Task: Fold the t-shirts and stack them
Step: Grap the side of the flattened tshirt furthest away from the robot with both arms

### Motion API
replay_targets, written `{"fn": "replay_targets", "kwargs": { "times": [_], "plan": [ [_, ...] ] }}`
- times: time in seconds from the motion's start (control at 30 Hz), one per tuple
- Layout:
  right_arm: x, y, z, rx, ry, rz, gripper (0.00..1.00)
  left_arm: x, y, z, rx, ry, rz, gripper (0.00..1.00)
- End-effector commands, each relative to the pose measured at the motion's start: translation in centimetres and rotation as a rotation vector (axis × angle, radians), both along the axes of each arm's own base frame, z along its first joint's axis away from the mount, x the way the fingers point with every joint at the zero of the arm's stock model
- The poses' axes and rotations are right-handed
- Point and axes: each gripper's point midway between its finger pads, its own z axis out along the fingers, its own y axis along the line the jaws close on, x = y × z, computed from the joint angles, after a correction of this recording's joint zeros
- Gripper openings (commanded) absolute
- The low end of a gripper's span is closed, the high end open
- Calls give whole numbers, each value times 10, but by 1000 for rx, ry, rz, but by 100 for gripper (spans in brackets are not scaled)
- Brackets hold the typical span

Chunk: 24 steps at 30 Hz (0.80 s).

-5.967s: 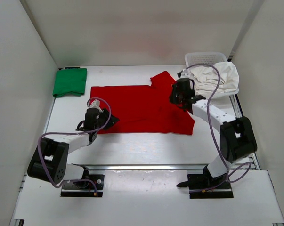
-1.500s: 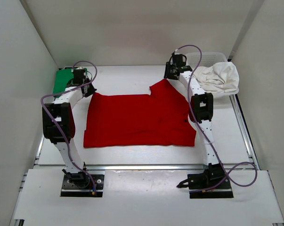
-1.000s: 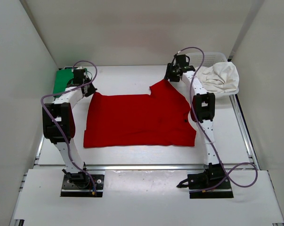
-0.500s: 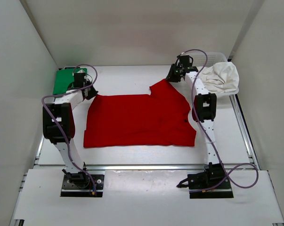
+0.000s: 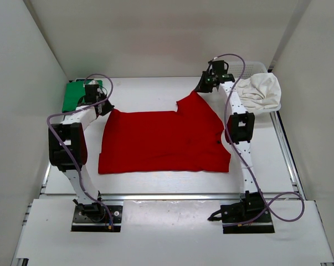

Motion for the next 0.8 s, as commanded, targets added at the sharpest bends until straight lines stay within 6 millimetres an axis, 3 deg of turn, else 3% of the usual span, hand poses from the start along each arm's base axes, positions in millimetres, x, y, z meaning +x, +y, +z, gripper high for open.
{"fn": "replay_targets", "kwargs": {
  "times": [0.0, 0.07, 0.1, 0.27, 0.33, 0.43, 0.5, 0.63, 0.73, 0.77],
  "plan": [
    [-21, -4, 48, 0, 3, 53, 0, 3, 2, 36, -20, -87, -10, 0],
    [-39, -10, 43, -53, 71, 52, 0, 2, 4, 39, -38, -105, -3, 0],
    [-42, -9, 57, -78, 53, 55, 0, 1, 6, 40, -48, -107, 1, 0],
    [-69, -20, 81, -168, 102, 24, 0, 1, -9, 49, -57, -138, -29, 0],
    [-78, -16, 108, -196, 65, 22, 0, -3, -8, 46, -77, -134, -20, 0],
    [-89, -15, 134, -222, 38, 14, 0, -6, -10, 48, -78, -142, -32, 0],
    [-93, -20, 131, -224, 55, 15, 0, -8, -9, 49, -78, -141, -32, 0],
    [-110, -22, 102, -269, 135, 53, 0, -18, 4, 39, -93, -127, -14, 0],
    [-125, -16, 98, -291, 135, 82, 0, -23, 10, 35, -96, -122, 0, 0],
    [-119, -10, 101, -272, 83, 90, 0, -23, 8, 37, -100, -129, -5, 0]
  ]
}}
